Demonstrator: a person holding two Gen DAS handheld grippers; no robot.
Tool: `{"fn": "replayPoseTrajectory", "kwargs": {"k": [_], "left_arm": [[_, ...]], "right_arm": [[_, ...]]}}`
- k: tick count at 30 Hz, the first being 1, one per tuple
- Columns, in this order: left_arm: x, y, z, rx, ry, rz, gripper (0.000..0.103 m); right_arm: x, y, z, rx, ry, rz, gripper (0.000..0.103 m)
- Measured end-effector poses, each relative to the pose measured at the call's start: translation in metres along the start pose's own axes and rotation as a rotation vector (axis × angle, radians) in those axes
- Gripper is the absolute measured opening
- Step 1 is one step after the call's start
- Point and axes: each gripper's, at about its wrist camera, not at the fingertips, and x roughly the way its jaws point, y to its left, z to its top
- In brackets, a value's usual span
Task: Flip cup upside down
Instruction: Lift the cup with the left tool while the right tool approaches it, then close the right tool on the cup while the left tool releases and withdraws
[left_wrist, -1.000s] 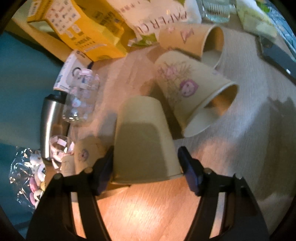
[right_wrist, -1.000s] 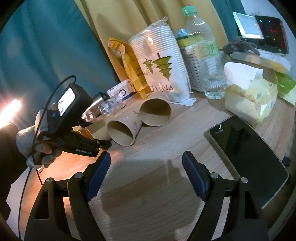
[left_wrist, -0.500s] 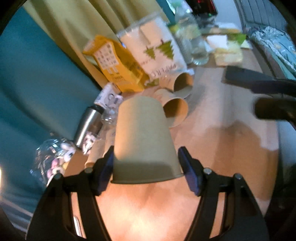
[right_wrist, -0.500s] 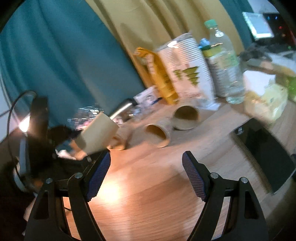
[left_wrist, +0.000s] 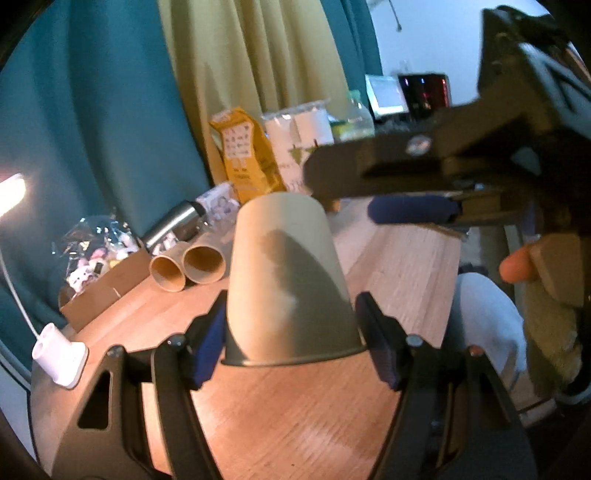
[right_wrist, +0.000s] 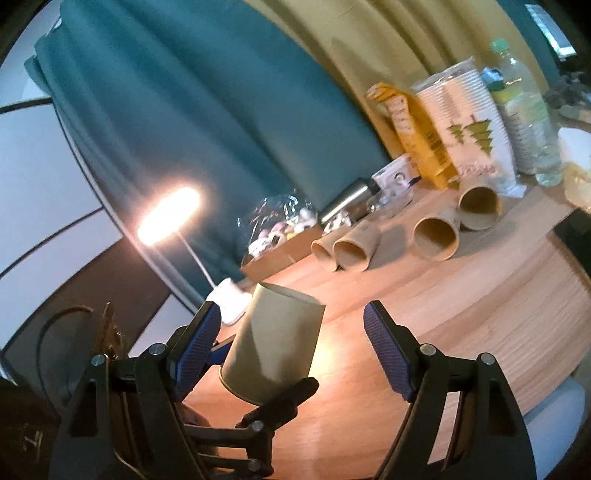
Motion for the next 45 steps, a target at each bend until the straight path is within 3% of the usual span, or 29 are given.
{"fn": "replayPoseTrajectory", "kwargs": {"k": [6,17,20,22,25,36,37,39,43,45], "left_arm": [[-0.013,-0.006,-0.02,0.003,-0.09,0.002,0.068],[-0.022,-0.022,-0.043,0.08,-0.15,0.018,0.068],[-0.026,-0.028,-0.046,0.106,-0.167,0.019,0.068],[-0.024,-0.028,-0.046,0.117,-0.165,0.014,0.068],[-0.024,-0.026,-0.046,0.107,-0.16,0.011,0.068],[-0.016,-0.026,-0.042,0.094,-0.125,0.02,0.071],[-0.014,-0.025,-0.042,0.088,-0.118,0.02,0.072],[-0.01,-0.022,-0.042,0.06,-0.104,0.024,0.087],[-0.011,-0.017,-0.042,0.032,-0.105,0.042,0.089],[-0.007,-0.014,-0.044,0.019,-0.086,0.046,0.089]], "right_arm": [[0.014,-0.001,-0.011,0.037,0.052,0.052,0.082],[0.026,-0.009,-0.017,0.123,0.106,0.148,0.082],[0.027,-0.01,-0.018,0.135,0.112,0.174,0.077],[0.028,-0.01,-0.018,0.121,0.117,0.162,0.066],[0.028,-0.011,-0.019,0.12,0.114,0.149,0.058],[0.031,-0.012,-0.02,0.126,0.118,0.145,0.058],[0.031,-0.013,-0.02,0.125,0.115,0.134,0.058],[0.035,-0.015,-0.019,0.128,0.11,0.113,0.058],[0.04,-0.018,-0.018,0.122,0.104,0.064,0.058],[0.04,-0.017,-0.014,0.085,0.074,-0.005,0.058]]}}
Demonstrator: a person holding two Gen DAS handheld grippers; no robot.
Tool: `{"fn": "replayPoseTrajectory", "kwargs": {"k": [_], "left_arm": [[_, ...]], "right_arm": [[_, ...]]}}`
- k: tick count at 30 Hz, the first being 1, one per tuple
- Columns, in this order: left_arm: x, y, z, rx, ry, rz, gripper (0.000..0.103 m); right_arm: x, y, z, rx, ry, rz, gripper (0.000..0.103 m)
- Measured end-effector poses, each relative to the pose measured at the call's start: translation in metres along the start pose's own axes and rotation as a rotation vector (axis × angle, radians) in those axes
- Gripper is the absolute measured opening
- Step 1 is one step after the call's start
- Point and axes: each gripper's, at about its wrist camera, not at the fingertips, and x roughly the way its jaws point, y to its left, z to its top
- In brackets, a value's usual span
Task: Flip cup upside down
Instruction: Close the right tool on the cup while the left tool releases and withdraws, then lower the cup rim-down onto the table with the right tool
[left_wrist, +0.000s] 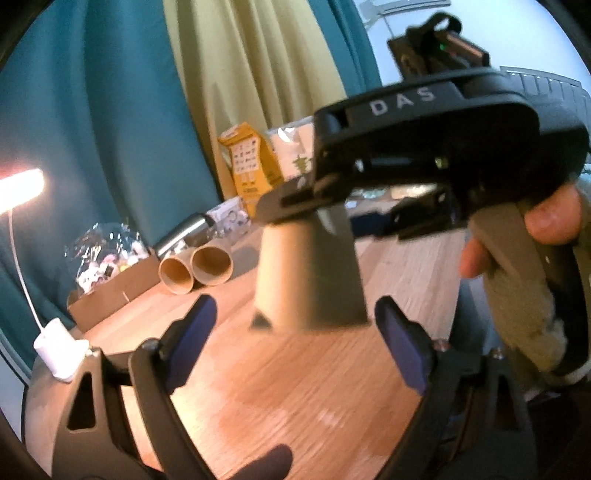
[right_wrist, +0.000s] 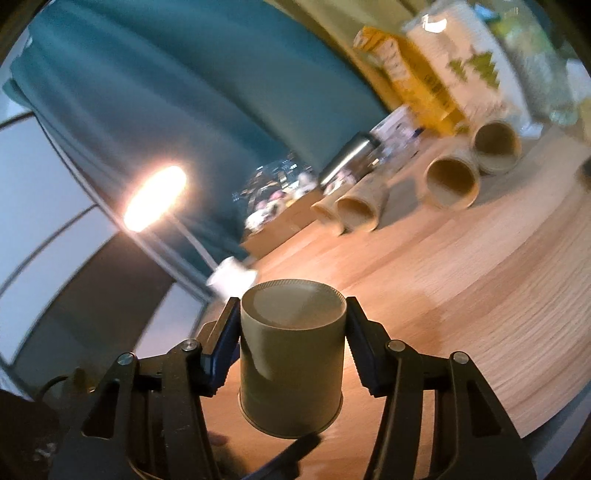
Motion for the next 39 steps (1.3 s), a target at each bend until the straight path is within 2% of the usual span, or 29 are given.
{"fn": "replayPoseTrajectory", "kwargs": {"k": [6,9,13,17,18,20,24,27,30,39], "left_arm": [[0.001,0.016,-0.006,-0.063,0.013,0.023,0.089],[0.006,0.037,-0.007,-0.152,0.027,0.058,0.089],[0.015,0.061,-0.006,-0.253,0.056,0.049,0.089],[0.018,0.076,-0.005,-0.324,0.049,0.059,0.089],[0.018,0.079,-0.005,-0.337,0.041,0.07,0.089],[0.015,0.085,-0.003,-0.362,0.0,0.143,0.089],[0.017,0.094,-0.002,-0.376,-0.045,0.203,0.089],[0.024,0.096,-0.006,-0.384,-0.025,0.219,0.089],[0.032,0.1,-0.008,-0.392,0.013,0.217,0.089],[0.036,0.094,-0.008,-0.367,0.03,0.171,0.089]], "right_arm": [[0.0,0.008,0.011,-0.183,-0.136,-0.256,0.058],[0.008,0.004,0.007,-0.267,-0.163,-0.36,0.058],[0.02,-0.008,-0.002,-0.278,-0.143,-0.36,0.058],[0.033,-0.004,-0.012,-0.376,-0.139,-0.427,0.058],[0.035,-0.002,-0.013,-0.384,-0.135,-0.437,0.058],[0.042,0.004,-0.017,-0.442,-0.138,-0.484,0.058],[0.052,0.007,-0.022,-0.491,-0.124,-0.527,0.058],[0.058,0.007,-0.025,-0.509,-0.113,-0.55,0.058],[0.062,0.008,-0.027,-0.527,-0.111,-0.57,0.058],[0.064,0.004,-0.027,-0.517,-0.103,-0.584,0.059]]}}
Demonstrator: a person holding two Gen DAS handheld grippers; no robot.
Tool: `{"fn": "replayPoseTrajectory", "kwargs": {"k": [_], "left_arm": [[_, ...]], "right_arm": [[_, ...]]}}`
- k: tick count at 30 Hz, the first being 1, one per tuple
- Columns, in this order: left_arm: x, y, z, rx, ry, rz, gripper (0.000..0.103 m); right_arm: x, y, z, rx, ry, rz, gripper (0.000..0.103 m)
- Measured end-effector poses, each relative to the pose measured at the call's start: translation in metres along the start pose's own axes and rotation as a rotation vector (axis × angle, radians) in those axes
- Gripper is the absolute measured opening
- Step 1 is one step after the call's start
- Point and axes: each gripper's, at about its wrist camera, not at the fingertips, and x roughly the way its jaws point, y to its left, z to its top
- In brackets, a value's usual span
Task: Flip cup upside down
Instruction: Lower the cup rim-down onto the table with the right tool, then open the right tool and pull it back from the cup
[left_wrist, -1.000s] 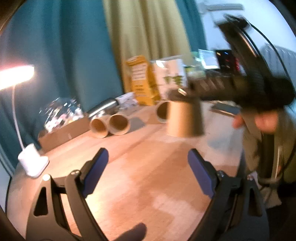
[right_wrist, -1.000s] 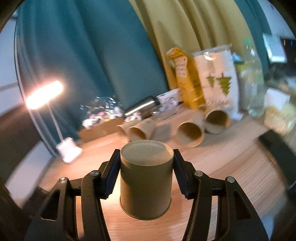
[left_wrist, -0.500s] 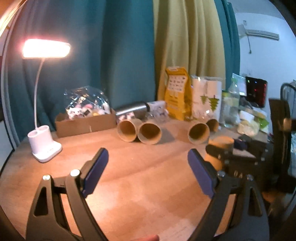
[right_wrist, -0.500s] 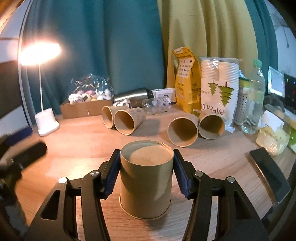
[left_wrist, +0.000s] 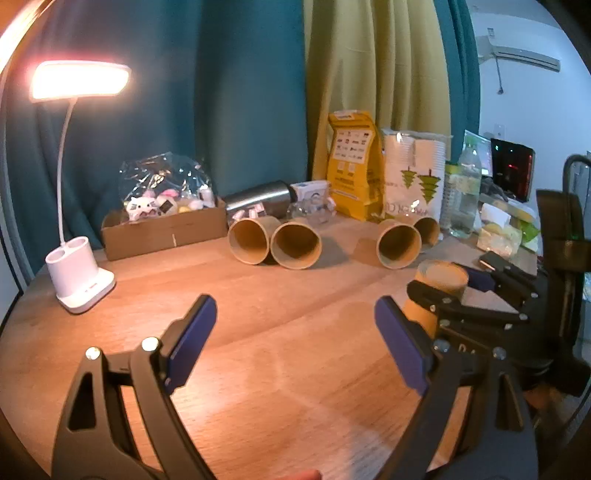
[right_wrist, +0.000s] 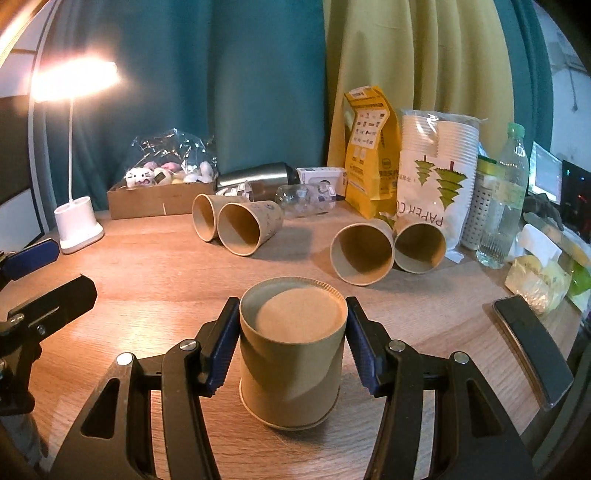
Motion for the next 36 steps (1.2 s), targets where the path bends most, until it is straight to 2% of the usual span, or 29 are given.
{"fn": "replayPoseTrajectory", "kwargs": {"k": [3,10,13,21,26,30,36], "left_arm": [[0.001,0.0,0.0,-0.01,0.006,-0.007,0.089],[-0.001,0.006,-0.002,-0.032,0.025,-0.059,0.089],[-0.005,0.004,-0.003,-0.017,0.026,-0.091,0.089],[-0.016,0.001,-0.006,0.017,0.013,-0.092,0.089],[-0.023,0.0,-0.007,0.027,-0.004,-0.117,0.089],[-0.028,-0.005,-0.008,0.049,-0.031,-0.122,0.089],[-0.028,-0.004,-0.007,0.043,-0.031,-0.122,0.089]], "right_arm": [[-0.002,-0.001,0.0,0.004,-0.007,0.007,0.068],[-0.015,-0.005,-0.003,0.033,-0.001,0.019,0.069],[-0.031,-0.006,-0.005,0.05,0.027,0.039,0.075],[-0.063,-0.007,-0.015,0.092,0.06,0.046,0.076],[-0.078,-0.003,-0.019,0.095,0.047,0.034,0.076],[-0.08,-0.001,-0.018,0.088,0.039,0.034,0.076],[-0.077,-0.002,-0.019,0.098,0.052,0.04,0.076]]}}
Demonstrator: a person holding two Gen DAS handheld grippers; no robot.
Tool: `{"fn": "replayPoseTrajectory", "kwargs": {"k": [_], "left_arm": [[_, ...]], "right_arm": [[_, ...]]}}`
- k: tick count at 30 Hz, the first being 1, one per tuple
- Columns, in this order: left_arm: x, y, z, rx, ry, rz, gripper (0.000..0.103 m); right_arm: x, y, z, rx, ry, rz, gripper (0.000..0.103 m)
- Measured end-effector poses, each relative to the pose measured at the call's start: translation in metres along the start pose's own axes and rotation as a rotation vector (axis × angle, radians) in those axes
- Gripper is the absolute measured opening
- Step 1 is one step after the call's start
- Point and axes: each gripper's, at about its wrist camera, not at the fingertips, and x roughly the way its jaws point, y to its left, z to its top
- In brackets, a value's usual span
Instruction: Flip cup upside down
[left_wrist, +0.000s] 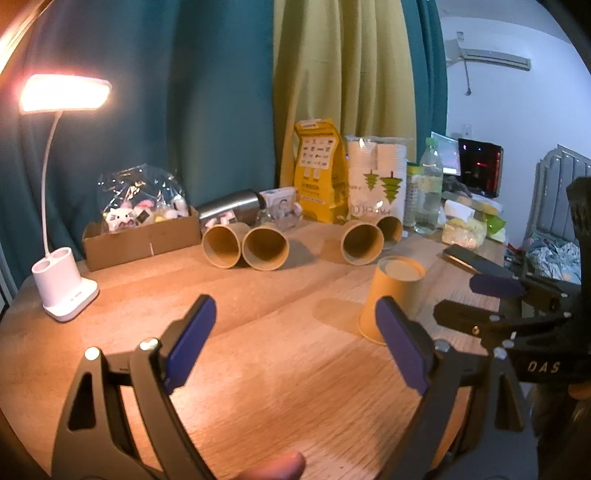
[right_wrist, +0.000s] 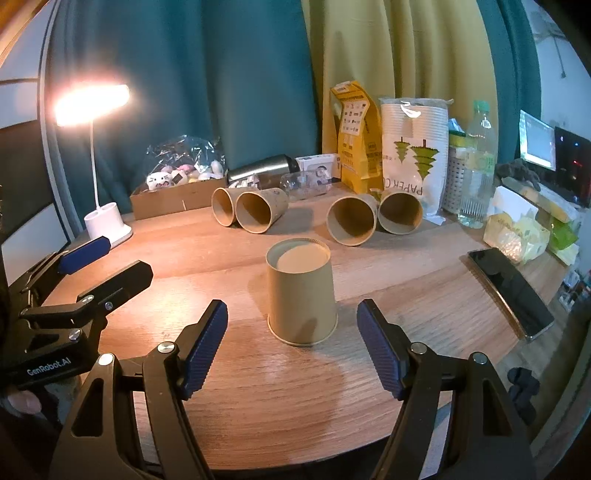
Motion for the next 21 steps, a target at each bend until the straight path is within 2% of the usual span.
{"fn": "replayPoseTrajectory", "kwargs": {"k": [21], "left_arm": [[-0.0019,-0.0036,-0.0008,0.02,-0.012,-0.002,0.09]], "right_arm": [[0.0017,-0.0006,-0.0021,0.007,0.003,-0.002,0.076]]}}
